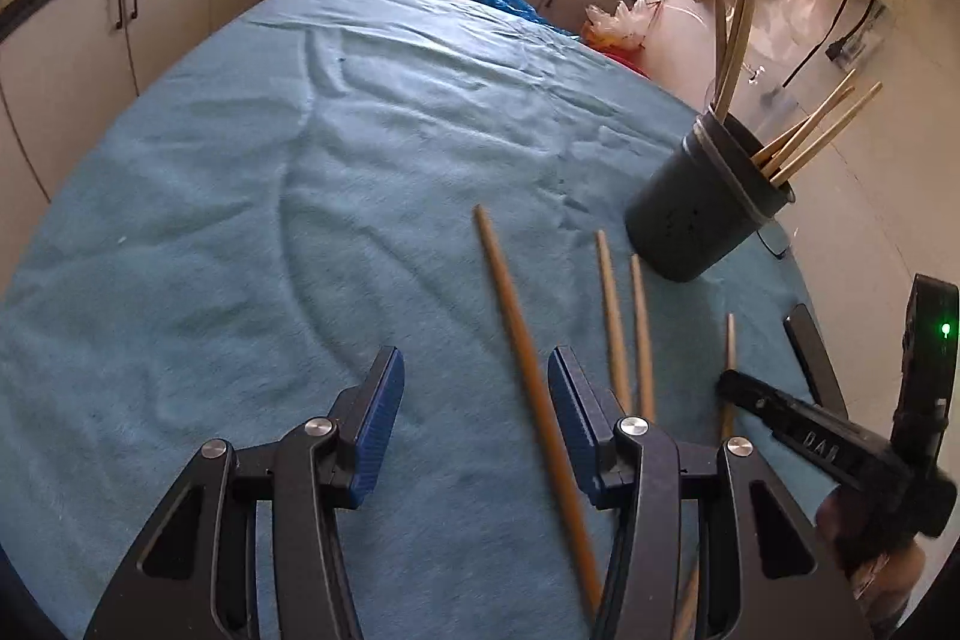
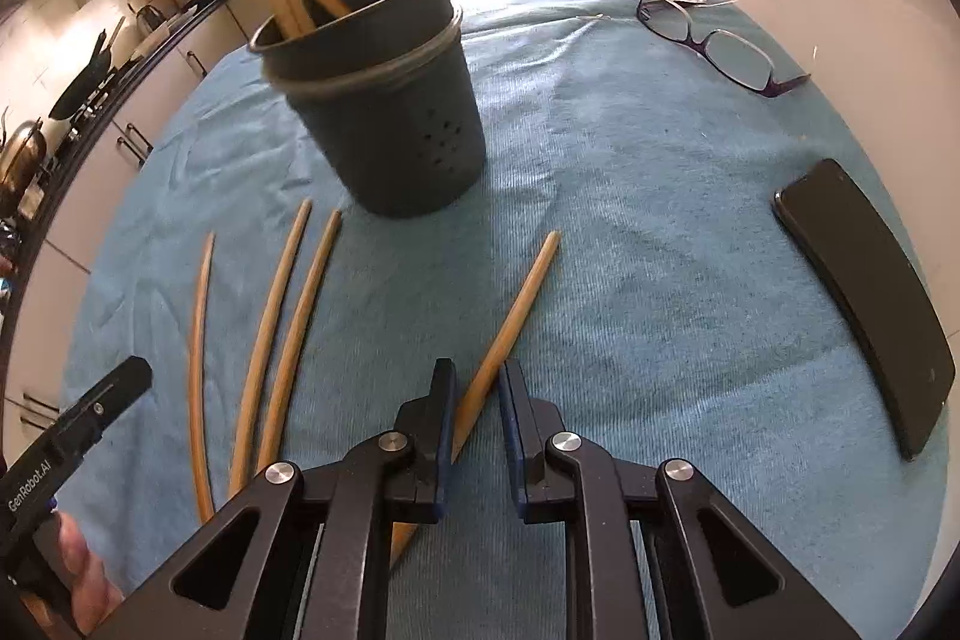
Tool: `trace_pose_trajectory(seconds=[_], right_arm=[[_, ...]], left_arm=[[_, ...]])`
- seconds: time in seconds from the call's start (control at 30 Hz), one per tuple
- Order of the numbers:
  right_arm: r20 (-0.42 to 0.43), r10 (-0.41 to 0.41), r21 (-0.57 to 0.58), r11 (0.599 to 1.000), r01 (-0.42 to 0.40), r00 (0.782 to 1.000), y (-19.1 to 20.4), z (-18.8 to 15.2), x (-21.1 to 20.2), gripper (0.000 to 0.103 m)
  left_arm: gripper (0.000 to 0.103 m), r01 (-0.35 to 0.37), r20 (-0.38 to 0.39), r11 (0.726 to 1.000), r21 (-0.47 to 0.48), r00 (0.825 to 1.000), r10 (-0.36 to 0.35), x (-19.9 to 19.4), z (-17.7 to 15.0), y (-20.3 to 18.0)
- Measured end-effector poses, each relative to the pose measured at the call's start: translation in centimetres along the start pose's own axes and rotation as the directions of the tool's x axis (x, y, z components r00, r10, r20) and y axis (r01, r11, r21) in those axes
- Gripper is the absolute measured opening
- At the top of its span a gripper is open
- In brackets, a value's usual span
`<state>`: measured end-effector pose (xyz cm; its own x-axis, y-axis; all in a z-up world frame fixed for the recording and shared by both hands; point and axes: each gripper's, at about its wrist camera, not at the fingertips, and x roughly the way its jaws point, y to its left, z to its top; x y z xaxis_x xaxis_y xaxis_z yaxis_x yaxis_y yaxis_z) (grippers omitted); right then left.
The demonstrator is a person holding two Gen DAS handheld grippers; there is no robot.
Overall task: Organize utensils
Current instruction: 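Close the left tool on a wooden chopstick while the right tool grasps another, then raise the left tool's chopstick upright over the cup while the right tool carries its own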
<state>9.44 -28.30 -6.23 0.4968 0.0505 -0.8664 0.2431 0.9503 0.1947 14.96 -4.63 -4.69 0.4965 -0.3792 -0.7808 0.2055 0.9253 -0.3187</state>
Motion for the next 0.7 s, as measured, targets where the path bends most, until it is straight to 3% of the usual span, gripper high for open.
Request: trace_pose_trajectory(seconds=[0.13, 0.2, 0.23, 0.27, 0.4, 0.47, 0.53, 0.7], right_arm=[[-0.004, 0.017, 0.019, 1.0, -0.017, 1.0, -0.1, 0.5, 0.1, 0.021], [-0.005, 0.025, 0.024, 0.999, -0.025, 1.0, -0.4, 0.6, 0.1, 0.021], [-0.008, 0.03, 0.028, 0.999, -0.03, 1.0, -0.6, 0.6, 0.1, 0.021], [-0.012, 0.035, 0.032, 0.999, -0.035, 0.999, -0.6, 0.8, 0.1, 0.021], [-0.034, 0.023, 0.013, 1.0, -0.022, 0.999, -0.2, 1.5, 0.6, 0.021], [-0.038, 0.004, -0.013, 1.0, -0.005, 0.999, 0.3, 1.9, 0.9, 0.021], [-0.038, -0.012, -0.041, 0.999, 0.01, 0.999, 0.8, 2.0, 1.0, 0.012], [-0.032, 0.074, -0.02, 0.997, -0.075, 0.997, 0.7, 1.4, 0.7, 0.007]], left_arm=[[0.048, -0.032, -0.05, 0.999, 0.037, 0.998, 0.034, 1.9, 1.4, -1.7], [0.038, -0.062, -0.075, 0.996, 0.068, 0.995, 0.067, 3.1, 2.0, -2.7], [0.024, -0.066, -0.095, 0.994, 0.082, 0.993, 0.074, 3.8, 2.2, -3.2], [0.018, -0.079, -0.113, 0.993, 0.087, 0.99, 0.088, 4.4, 2.4, -3.5], [0.008, -0.163, -0.082, 0.976, 0.142, 0.981, 0.176, 4.8, 2.4, -4.6], [0.008, -0.16, -0.077, 0.976, 0.15, 0.982, 0.173, 4.6, 2.3, -4.5], [0.007, -0.143, -0.081, 0.979, 0.142, 0.985, 0.155, 4.2, 2.1, -4.0], [0.006, -0.061, -0.041, 0.991, 0.119, 0.997, 0.067, 1.7, 1.7, -2.7]])
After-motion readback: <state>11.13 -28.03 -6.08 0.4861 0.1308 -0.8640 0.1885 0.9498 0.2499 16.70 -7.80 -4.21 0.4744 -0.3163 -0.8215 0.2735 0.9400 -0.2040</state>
